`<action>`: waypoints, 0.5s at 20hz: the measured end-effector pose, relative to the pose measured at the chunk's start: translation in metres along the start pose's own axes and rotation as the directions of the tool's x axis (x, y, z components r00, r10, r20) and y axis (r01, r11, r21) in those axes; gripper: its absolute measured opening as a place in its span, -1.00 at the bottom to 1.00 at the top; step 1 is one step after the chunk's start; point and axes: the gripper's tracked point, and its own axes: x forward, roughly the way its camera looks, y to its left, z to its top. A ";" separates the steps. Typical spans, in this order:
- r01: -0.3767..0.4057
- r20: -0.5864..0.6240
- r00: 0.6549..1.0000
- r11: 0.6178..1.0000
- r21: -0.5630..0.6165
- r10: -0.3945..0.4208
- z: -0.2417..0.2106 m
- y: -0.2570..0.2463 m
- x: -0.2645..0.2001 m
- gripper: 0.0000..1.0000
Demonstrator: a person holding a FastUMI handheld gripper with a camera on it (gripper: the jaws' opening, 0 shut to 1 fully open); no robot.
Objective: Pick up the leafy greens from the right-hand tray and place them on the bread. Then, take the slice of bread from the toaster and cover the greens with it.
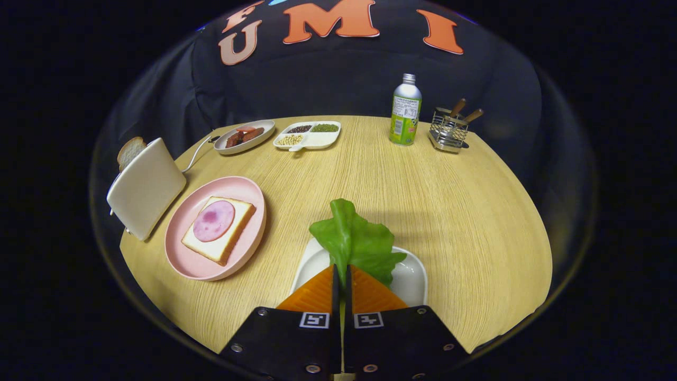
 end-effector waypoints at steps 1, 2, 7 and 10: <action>-0.007 0.015 1.000 1.000 0.002 0.007 0.005 0.003 -0.004 -0.94; -0.014 0.034 0.999 1.000 0.004 0.014 0.011 0.005 -0.008 -0.94; -0.065 0.122 0.990 0.998 -0.022 0.067 0.044 0.031 -0.025 -0.95; -0.124 0.155 0.979 0.991 -0.048 0.130 0.059 0.059 -0.029 -0.95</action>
